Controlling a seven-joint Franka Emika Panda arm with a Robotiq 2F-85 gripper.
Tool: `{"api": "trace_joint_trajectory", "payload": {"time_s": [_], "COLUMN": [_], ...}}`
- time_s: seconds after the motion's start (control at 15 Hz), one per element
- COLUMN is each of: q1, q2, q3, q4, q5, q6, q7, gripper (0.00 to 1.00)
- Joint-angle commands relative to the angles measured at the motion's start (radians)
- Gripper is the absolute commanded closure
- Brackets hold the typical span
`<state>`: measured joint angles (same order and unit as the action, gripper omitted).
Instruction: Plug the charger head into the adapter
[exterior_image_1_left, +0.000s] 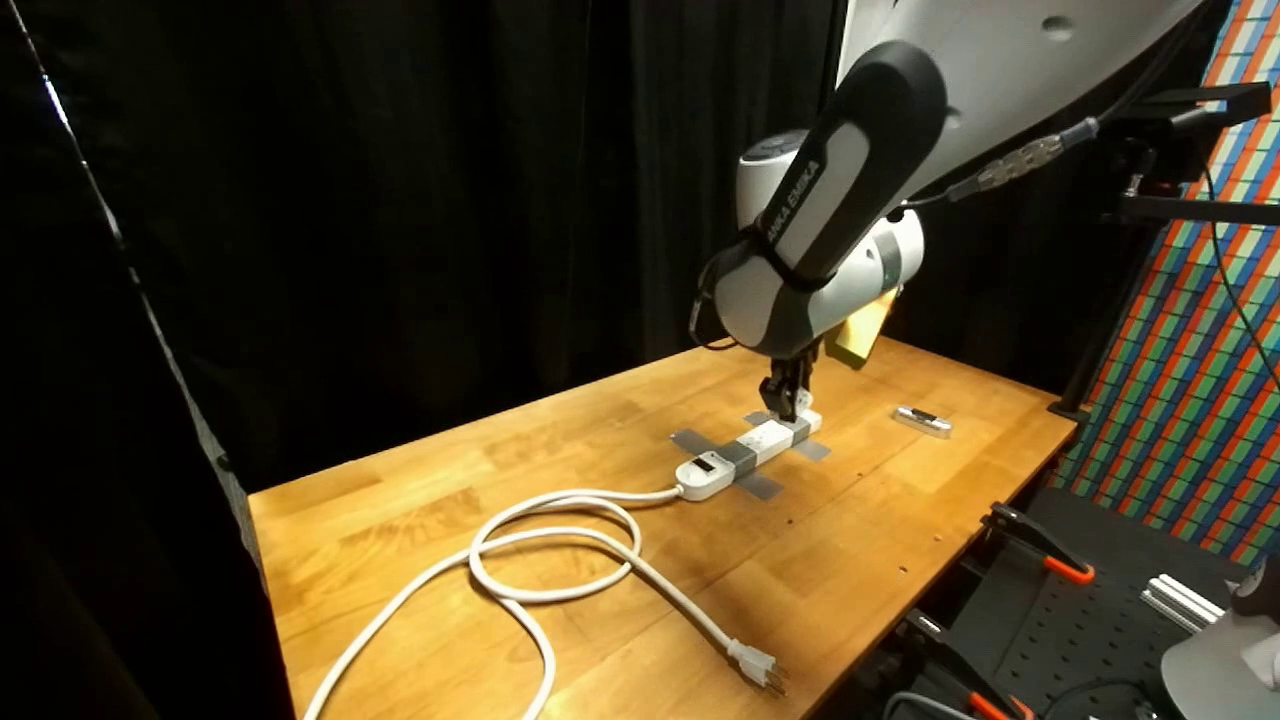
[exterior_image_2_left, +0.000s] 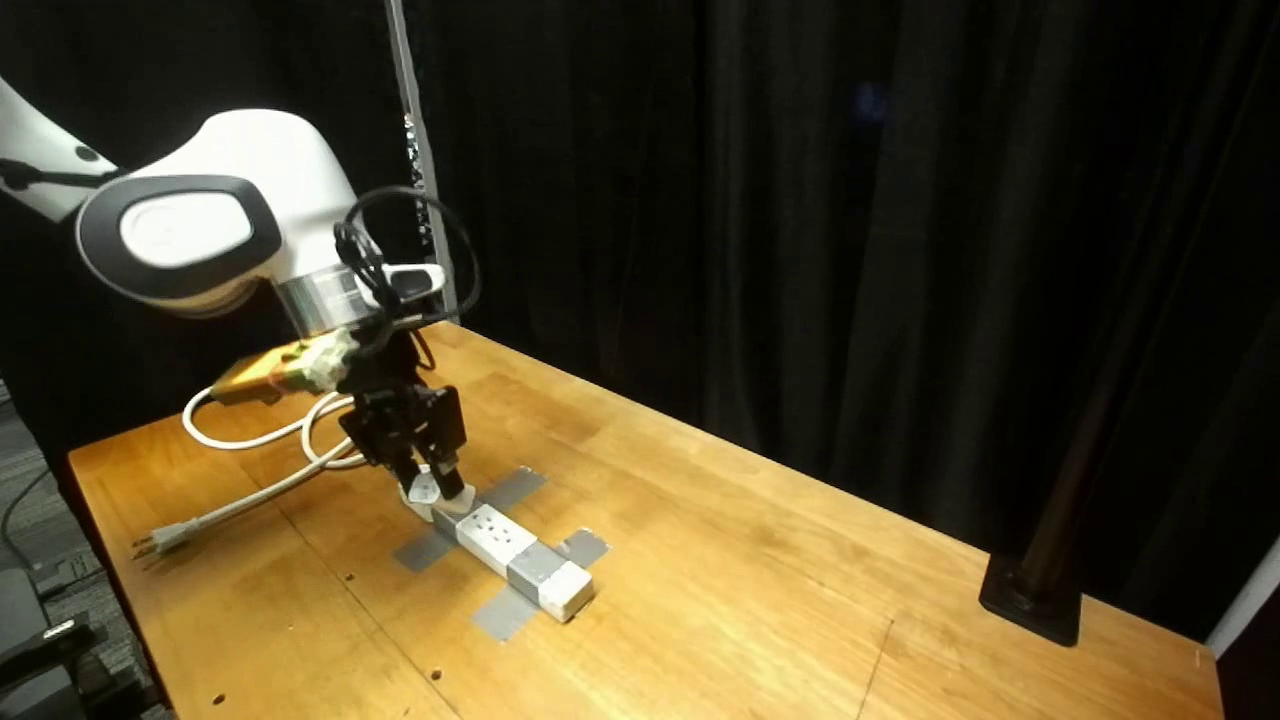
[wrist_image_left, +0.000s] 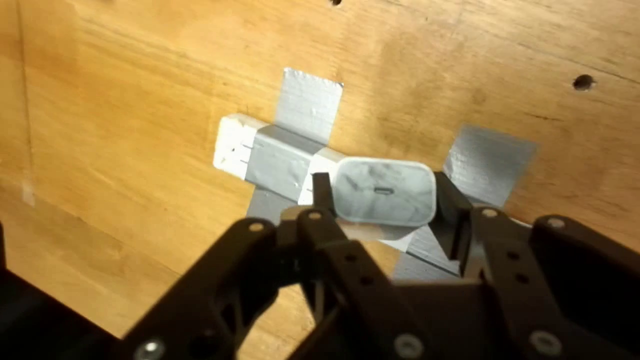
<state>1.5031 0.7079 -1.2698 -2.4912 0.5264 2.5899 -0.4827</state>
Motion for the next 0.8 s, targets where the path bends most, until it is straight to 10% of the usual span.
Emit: {"api": "trace_joint_trajectory", "payload": {"time_s": [0.0,0.2,0.27,0.33,0.6,0.67,0.73], "q1": [0.182,0.23,0.206,0.212,0.192,0.191,0.171], "q2": [-0.02,-0.161,-0.173,-0.201,-0.257,-0.257,-0.264], "q3": [-0.227,-0.303,-0.245,-0.251,-0.227,-0.226,-0.198], "q4": [0.084,0.189,0.136,0.157,0.14,0.139,0.154], "q5": [-0.283,-0.538,-0.564,-0.613,-0.665,-0.665,-0.746], "q6": [-0.25,-0.46,-0.359,-0.386,-0.383,-0.381,-0.433], "q7": [0.051,0.036,0.153,0.176,0.228,0.229,0.16], "gripper": [0.77,0.77,0.77,0.52,0.52,0.77,0.77]}}
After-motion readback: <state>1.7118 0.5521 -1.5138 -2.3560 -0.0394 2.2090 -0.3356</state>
